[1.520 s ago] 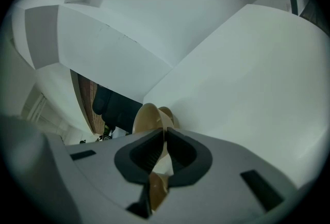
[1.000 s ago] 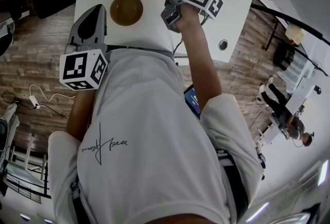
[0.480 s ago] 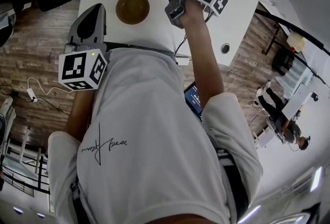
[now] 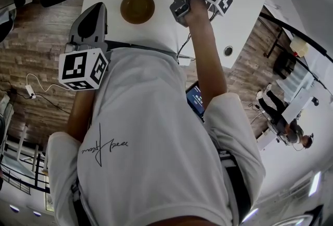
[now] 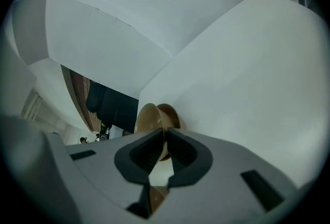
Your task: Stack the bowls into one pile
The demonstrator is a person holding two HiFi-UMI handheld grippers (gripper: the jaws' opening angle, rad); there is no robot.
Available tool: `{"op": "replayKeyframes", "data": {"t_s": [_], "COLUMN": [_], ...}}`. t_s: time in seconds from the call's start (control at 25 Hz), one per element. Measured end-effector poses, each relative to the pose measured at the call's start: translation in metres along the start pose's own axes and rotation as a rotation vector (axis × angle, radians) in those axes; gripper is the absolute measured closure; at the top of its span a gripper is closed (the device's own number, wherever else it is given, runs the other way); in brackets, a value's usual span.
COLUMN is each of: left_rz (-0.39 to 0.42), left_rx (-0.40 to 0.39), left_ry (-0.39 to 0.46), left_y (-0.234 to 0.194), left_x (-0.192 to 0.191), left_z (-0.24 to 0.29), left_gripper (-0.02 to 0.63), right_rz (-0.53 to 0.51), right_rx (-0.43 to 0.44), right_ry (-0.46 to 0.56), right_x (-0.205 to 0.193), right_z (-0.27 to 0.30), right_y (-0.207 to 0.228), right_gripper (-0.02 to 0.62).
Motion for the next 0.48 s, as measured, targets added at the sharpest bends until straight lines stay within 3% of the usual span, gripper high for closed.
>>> {"op": "replayKeyframes", "data": {"t_s": [0.48], "left_rz": [0.000], "left_rx": [0.000], "left_ry": [-0.002], "left_y": [0.0006], "left_x": [0.0008], "left_z": [0.0009], "left_gripper": [0.603], "right_rz": [0.040], "right_rx": [0.016], "right_ry": [0.020], "right_x": [0.0023], "right_z": [0.0002], "right_y": [0.0048], "right_gripper": [0.565]}}
Point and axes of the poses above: the fingertips, and each gripper's own axes: z forward along the fingers, y to its right, x out of its top, the point moved 6 cm from there along -z, backward along the fingers, and after that the axes turned 10 degrees about x, right-handed, at the moved point
